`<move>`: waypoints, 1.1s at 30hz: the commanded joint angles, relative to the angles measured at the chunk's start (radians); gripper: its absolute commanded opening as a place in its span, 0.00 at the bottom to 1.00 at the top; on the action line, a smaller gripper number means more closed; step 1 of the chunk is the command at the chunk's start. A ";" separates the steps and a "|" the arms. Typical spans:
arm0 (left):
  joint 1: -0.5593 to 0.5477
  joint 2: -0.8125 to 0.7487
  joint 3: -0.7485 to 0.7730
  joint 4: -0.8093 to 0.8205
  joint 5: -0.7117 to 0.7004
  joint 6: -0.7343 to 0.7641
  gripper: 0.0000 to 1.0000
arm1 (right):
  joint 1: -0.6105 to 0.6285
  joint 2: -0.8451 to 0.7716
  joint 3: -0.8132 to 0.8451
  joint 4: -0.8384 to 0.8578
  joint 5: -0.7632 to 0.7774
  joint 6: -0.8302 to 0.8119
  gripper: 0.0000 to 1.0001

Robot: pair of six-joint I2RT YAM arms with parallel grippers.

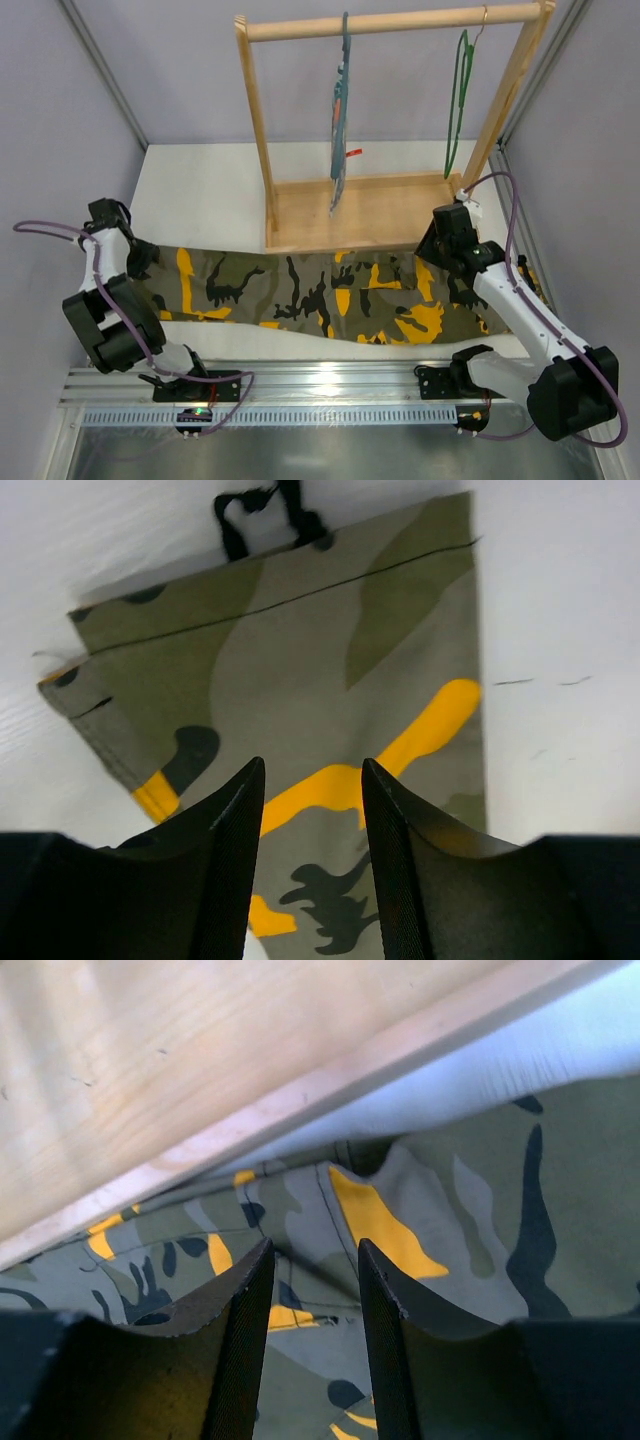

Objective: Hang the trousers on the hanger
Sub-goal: Fold the trousers

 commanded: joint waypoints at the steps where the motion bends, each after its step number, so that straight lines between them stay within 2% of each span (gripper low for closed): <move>1: 0.005 -0.050 -0.066 -0.063 -0.083 0.001 0.44 | 0.001 -0.033 -0.016 -0.056 0.020 0.047 0.43; 3: 0.004 -0.105 -0.127 -0.054 -0.083 -0.001 0.45 | -0.002 -0.045 -0.018 -0.090 0.046 0.085 0.43; 6: 0.005 -0.157 -0.191 -0.054 -0.089 -0.011 0.45 | -0.005 -0.086 -0.030 -0.081 0.008 0.110 0.43; 14: 0.025 -0.241 -0.270 -0.106 -0.144 -0.060 0.44 | -0.005 -0.132 -0.074 -0.032 -0.077 0.108 0.43; 17: 0.048 -0.252 -0.296 -0.129 -0.085 -0.102 0.45 | -0.008 -0.116 -0.084 -0.087 -0.010 0.143 0.43; 19: 0.070 -0.258 -0.317 -0.124 -0.054 -0.134 0.43 | -0.029 -0.111 -0.099 -0.104 0.011 0.170 0.42; 23: 0.070 -0.283 -0.354 -0.117 -0.090 -0.156 0.42 | -0.103 -0.135 -0.128 -0.120 0.011 0.203 0.43; 28: 0.080 -0.266 -0.342 -0.144 -0.089 -0.171 0.42 | -0.207 -0.181 -0.150 -0.106 -0.018 0.171 0.43; 33: 0.089 -0.235 -0.357 -0.144 -0.142 -0.199 0.38 | -0.223 -0.175 -0.154 -0.084 -0.060 0.156 0.43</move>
